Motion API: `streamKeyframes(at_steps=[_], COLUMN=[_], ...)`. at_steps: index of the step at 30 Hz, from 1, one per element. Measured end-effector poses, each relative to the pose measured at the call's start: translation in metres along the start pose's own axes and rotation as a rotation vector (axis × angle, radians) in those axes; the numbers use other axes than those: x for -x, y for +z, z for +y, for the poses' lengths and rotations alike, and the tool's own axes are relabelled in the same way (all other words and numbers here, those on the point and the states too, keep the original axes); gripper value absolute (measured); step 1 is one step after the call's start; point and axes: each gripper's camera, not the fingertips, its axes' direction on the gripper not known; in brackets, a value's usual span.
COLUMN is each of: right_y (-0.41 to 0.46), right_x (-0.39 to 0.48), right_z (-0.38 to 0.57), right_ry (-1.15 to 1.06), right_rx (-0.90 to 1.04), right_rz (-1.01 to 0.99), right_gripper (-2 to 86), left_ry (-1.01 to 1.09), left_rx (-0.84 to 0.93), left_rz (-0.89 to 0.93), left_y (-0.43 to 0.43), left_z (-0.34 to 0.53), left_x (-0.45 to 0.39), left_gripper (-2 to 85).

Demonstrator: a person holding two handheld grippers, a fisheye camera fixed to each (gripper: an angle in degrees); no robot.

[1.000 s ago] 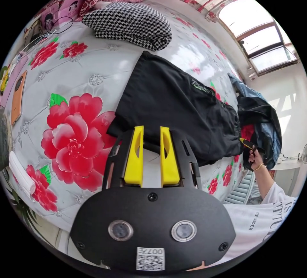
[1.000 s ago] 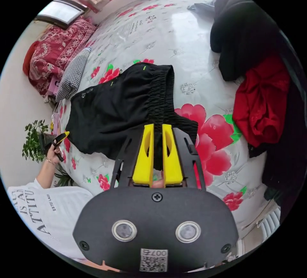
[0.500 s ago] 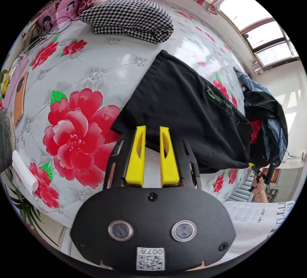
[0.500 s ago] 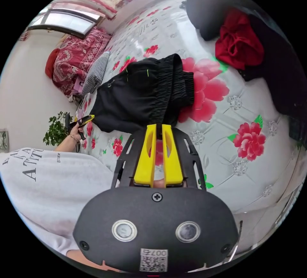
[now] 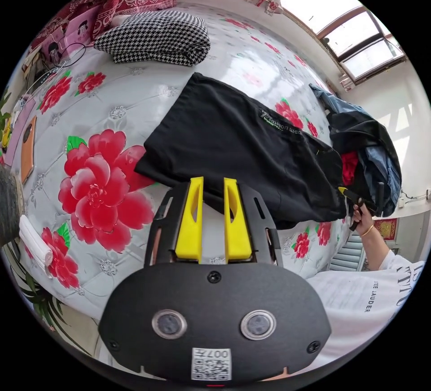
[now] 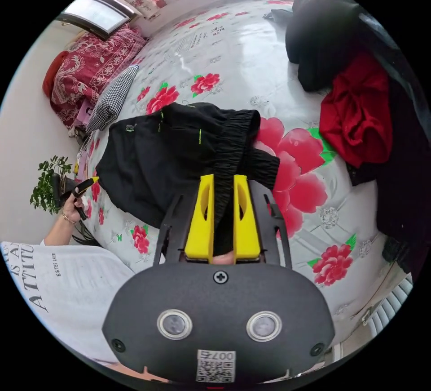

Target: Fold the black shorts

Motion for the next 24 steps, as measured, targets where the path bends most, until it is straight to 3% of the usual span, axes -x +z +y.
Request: streamKeyframes(at_steps=[4, 8, 13, 19, 24], right_y=[-0.058, -0.084, -0.074, -0.085, -0.032], right_x=[0.024, 0.033, 0.014, -0.022, -0.052], right_z=[0.032, 0.067, 0.075, 0.056, 0.012], right_ry=[-0.126, -0.189, -0.142, -0.026, 0.057], right_rx=[-0.175, -0.175, -0.131, -0.270, -0.124], right_rz=[-0.068, -0.090, -0.094, -0.086, -0.029], right_gripper=[0.9, 0.9, 4.9, 10.5, 12.1], left_ry=[0.000, -0.003, 0.006, 0.057, 0.047], left_rx=[0.018, 0.036, 0.042, 0.009, 0.068], left_rz=[-0.015, -0.029, -0.038, -0.048, -0.002], left_y=[0.007, 0.014, 0.011, -0.010, -0.001], left_z=[0.000, -0.002, -0.010, -0.020, -0.026], left_x=[0.002, 0.005, -0.001, -0.022, -0.034], left_gripper=[7.2, 7.2, 7.1, 6.8, 7.0])
